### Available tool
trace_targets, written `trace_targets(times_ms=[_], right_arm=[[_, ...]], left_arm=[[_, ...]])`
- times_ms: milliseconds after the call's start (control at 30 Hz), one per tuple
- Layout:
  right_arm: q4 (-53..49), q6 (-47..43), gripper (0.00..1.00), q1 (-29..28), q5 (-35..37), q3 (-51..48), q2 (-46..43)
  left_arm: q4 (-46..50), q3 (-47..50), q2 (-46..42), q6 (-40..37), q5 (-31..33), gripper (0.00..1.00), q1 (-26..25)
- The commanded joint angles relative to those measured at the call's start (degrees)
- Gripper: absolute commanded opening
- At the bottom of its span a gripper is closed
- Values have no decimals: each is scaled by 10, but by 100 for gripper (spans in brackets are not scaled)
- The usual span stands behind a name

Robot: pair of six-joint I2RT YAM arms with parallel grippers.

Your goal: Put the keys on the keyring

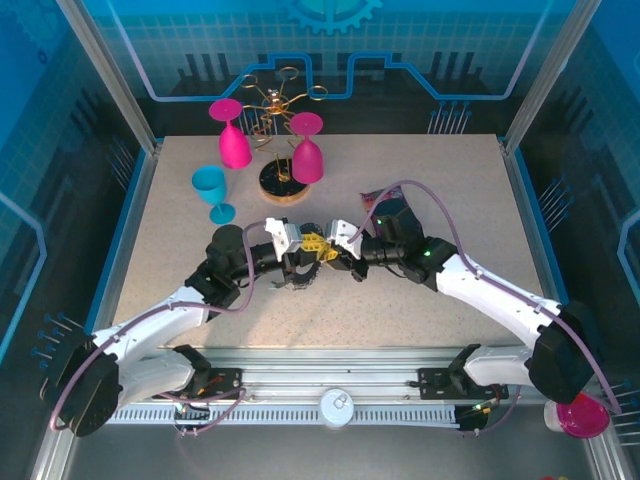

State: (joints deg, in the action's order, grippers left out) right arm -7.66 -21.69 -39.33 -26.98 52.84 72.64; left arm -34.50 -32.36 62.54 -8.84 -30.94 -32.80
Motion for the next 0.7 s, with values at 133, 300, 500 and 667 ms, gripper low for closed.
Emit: trace_targets(times_ms=[133, 300, 500, 667], right_arm=[[-16, -6, 0, 5, -29, 18, -2], [-29, 0, 0, 23, 48, 8, -42], [-52, -9, 0, 35, 69, 25, -71], [-61, -16, 0, 34, 80, 36, -83]], left_arm=[[-78, 3, 9, 23, -16, 0, 3], [-39, 2, 2, -1, -7, 0, 5], [13, -4, 1, -27, -15, 0, 5], [59, -11, 0, -57, -1, 0, 5]])
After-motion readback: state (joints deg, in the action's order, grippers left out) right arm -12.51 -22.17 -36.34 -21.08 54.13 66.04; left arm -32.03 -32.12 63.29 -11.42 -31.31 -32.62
